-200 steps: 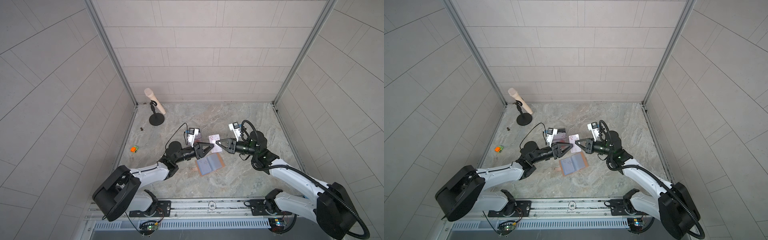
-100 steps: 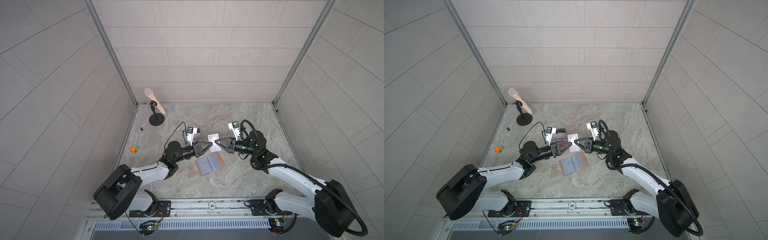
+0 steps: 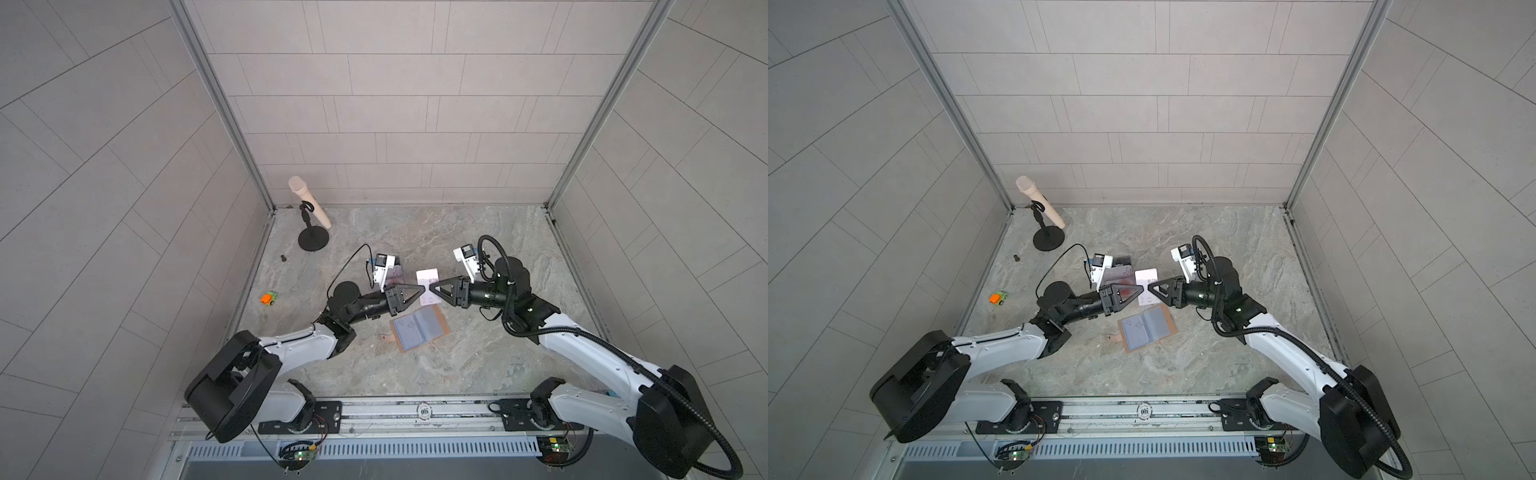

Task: Take the credit cards out of the card holder
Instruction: Place the credit card in the storage box.

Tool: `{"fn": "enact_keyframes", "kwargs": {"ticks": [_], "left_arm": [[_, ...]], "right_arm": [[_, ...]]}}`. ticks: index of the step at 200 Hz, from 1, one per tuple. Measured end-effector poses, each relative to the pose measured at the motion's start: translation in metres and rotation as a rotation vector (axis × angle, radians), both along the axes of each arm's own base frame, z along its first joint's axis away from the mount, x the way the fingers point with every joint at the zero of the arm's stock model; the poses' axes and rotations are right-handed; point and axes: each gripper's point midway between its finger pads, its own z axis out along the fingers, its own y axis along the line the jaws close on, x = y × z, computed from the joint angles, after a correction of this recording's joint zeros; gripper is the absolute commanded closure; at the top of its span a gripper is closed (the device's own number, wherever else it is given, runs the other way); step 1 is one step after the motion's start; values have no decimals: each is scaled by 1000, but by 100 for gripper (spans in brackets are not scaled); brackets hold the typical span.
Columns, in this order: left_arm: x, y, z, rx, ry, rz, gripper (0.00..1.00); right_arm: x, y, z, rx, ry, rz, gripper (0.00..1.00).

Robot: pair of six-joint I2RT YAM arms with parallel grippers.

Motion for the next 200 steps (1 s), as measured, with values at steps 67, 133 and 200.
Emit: {"fn": "enact_keyframes", "kwargs": {"ticks": [67,133,200], "left_arm": [[20,18,30,348,-192,54,98],[45,66,6,804,-240,54,98],[47,82,-27,1109,-388,-197,97]], "right_arm": [[-5,-20,-31,-240,22,-26,36],[0,-46,-94,-513,126,-73,31],[8,-68,-107,-685,45,-115,30]]}}
